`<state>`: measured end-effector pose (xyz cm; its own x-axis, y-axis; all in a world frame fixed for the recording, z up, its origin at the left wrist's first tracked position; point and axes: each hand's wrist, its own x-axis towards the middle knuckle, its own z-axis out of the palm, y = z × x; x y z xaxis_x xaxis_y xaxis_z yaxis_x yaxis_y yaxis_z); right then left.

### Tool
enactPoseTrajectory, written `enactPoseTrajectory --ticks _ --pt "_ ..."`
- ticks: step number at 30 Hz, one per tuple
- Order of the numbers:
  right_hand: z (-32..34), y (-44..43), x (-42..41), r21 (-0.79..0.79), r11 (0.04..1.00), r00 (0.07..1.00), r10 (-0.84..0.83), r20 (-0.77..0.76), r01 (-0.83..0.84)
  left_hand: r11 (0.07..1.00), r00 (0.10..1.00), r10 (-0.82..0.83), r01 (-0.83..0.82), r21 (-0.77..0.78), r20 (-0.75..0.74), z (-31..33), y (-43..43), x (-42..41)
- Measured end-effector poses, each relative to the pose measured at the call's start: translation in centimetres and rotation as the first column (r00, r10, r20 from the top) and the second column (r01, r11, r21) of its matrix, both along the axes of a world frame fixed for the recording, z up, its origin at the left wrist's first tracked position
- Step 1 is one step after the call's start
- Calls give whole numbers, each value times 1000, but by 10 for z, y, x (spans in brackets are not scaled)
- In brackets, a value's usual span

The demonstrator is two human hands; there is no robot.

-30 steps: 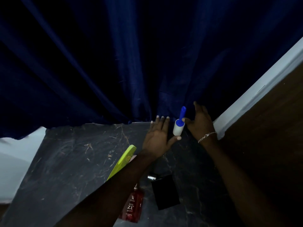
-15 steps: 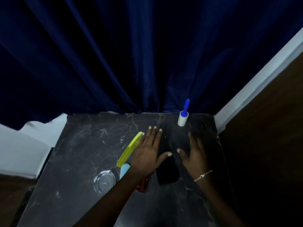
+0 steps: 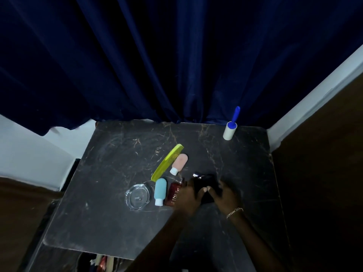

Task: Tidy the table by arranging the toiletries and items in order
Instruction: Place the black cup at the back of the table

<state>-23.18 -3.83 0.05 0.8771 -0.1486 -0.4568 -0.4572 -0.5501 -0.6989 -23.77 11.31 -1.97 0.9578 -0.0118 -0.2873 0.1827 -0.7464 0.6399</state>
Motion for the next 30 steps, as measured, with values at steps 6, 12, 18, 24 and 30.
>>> enactPoseTrajectory --ticks 6,12,18,24,30 --pt "-13 -1 -2 114 993 998 -23 -60 29 961 975 152 -185 -206 -165 3 -11 -2" --pt "-12 -1 -7 165 985 998 -54 -23 57 938 971 160 -205 -281 -176 7 -2 -2" --pt "3 16 4 195 980 999 -38 39 29 889 966 213 -255 -379 -150 16 25 4" --pt "23 64 25 238 971 997 -1 75 -17 828 957 279 -281 -485 -78 29 79 21" --pt "36 144 51 212 969 982 88 168 -123 789 961 269 -257 -558 -62 41 164 46"
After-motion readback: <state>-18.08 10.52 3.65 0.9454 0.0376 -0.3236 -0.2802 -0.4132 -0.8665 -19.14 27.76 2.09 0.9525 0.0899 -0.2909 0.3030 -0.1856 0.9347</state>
